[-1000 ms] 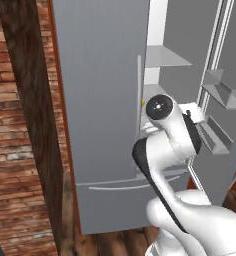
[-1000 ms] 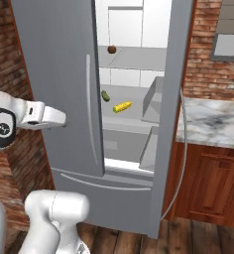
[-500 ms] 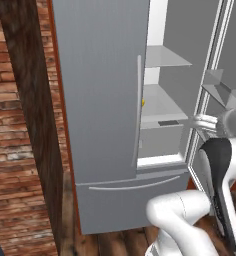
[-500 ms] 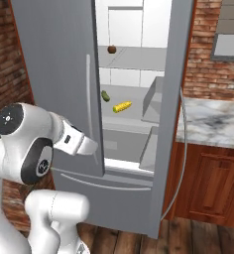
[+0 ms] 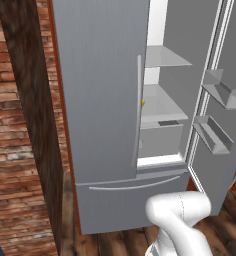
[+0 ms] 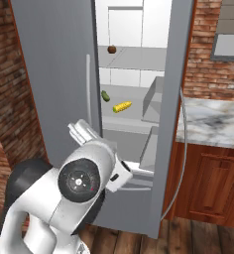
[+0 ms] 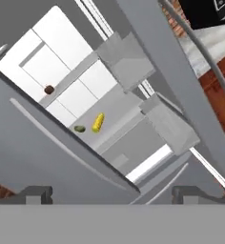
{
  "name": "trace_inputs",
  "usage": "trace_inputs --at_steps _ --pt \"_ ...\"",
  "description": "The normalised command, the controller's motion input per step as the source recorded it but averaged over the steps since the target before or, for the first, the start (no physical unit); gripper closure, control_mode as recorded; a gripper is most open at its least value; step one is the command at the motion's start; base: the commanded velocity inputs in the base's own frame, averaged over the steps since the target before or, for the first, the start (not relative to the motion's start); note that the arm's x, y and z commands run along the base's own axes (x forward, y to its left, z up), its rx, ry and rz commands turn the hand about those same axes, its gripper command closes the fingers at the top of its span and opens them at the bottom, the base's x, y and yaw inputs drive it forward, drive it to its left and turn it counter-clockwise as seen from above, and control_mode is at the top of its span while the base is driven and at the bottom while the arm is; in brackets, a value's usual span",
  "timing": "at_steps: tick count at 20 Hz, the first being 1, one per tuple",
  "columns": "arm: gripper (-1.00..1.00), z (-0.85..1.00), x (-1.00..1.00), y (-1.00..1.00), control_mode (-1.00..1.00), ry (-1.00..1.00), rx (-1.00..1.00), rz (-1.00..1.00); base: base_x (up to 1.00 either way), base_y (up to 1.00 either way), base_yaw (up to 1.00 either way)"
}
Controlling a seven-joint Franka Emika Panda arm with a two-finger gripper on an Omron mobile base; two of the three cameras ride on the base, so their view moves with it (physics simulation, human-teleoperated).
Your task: Place the corn in the correct fridge rack based on whether it is a fruit or vegetable. Finally, close the fridge door.
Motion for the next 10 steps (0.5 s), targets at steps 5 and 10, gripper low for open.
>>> trace_inputs --at_steps 5,10 --pt "-1.0 -0.42 0.02 -0.86 -1.0 -0.2 0.29 0.0 0.0 0.0 0.0" --pt "-1.0 -0.43 0.21 -0.92 -1.0 -0.13 0.31 0.0 0.0 0.0 0.0"
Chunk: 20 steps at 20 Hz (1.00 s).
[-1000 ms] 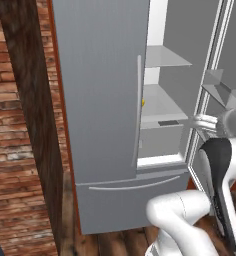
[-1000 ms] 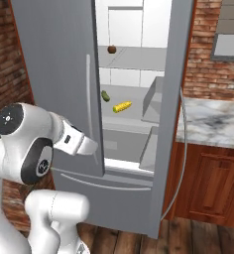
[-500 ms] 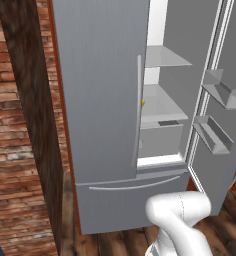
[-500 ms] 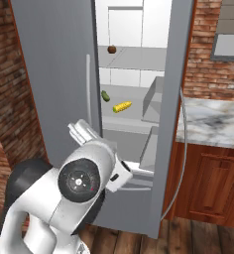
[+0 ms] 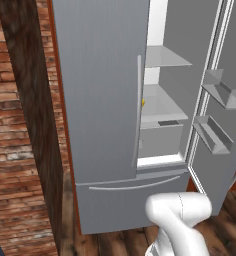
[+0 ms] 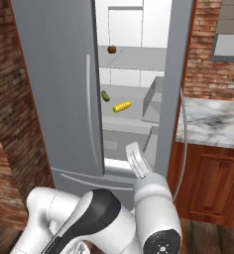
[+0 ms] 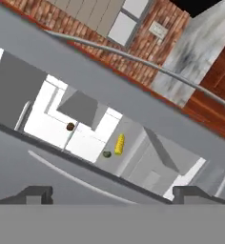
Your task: Place the corn in the correct fridge rack based on whether it is a fruit or vegetable. Finally, close the fridge door.
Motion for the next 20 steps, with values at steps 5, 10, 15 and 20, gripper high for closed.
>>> trace_inputs --at_steps 5,10,15,20 --pt "-1.0 -0.36 0.51 -0.9 -1.0 -0.05 0.31 0.0 0.0 0.0 0.0" --pt "-1.0 -0.27 0.63 -0.95 -1.0 -0.01 0.32 0.0 0.0 0.0 0.0" --pt "-1.0 -0.08 0.44 -0.79 -1.0 0.02 0.22 0.0 0.0 0.0 0.0" --pt "-1.0 -0.19 0.53 -0.64 -1.0 0.02 0.12 0.02 0.0 0.0 0.0"
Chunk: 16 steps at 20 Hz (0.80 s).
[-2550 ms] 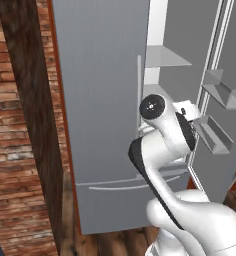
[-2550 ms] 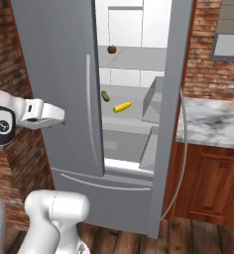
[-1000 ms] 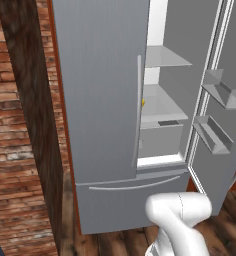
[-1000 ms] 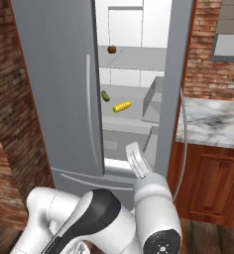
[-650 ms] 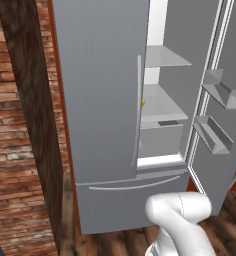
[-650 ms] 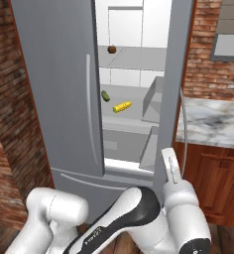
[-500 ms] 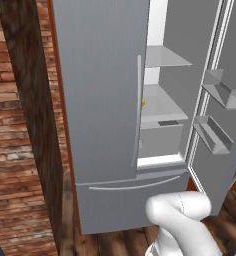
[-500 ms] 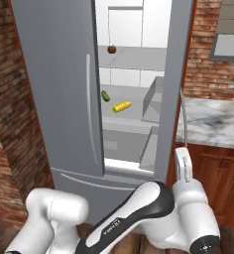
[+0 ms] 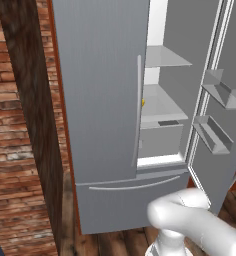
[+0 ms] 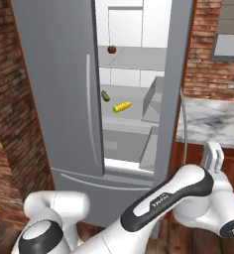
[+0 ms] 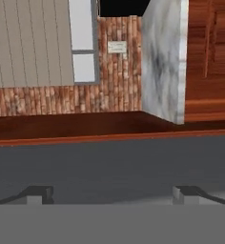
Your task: Place the corn in the correct fridge rack based on whether it is a fruit or vegetable. Finally, close the fridge door.
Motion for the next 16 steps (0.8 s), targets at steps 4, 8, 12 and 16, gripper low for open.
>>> trace_inputs --at_steps 4,8,12,16 --pt "-1.0 -0.34 0.61 -0.35 -1.0 0.0 0.06 0.06 0.0 0.0 0.0" --pt "-1.0 -0.43 0.69 0.0 -1.0 0.0 0.0 0.1 0.0 0.0 0.0" --pt "-1.0 -0.18 0.61 0.09 -1.0 0.0 0.0 0.08 0.0 0.0 0.0" --pt "-1.0 0.0 0.23 0.56 -1.0 0.0 0.0 0.1 0.0 0.0 0.0"
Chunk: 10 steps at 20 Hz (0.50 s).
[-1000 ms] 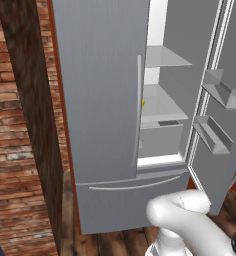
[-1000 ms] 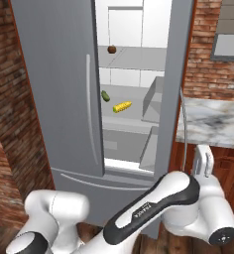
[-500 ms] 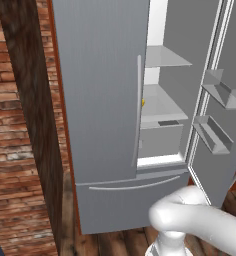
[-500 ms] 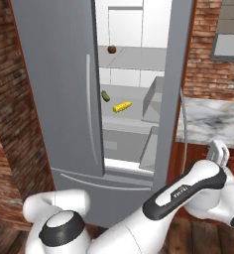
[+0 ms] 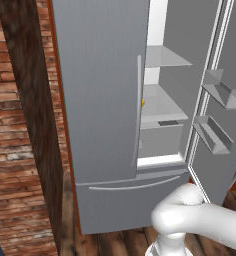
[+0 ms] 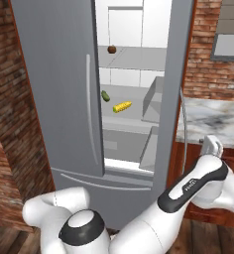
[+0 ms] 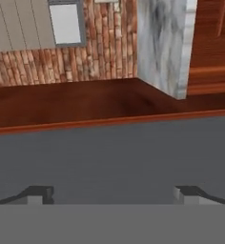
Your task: Place the corn in the correct fridge rack based on whether it is a fruit or vegetable. Finally, close the fridge door.
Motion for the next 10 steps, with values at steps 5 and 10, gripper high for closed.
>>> trace_inputs --at_steps 5,10 --pt "-1.0 0.0 0.25 0.96 -1.0 0.01 -0.03 0.21 0.0 0.0 0.0" --pt "-1.0 0.0 0.14 0.86 -1.0 0.0 -0.03 0.22 0.0 0.0 0.0"
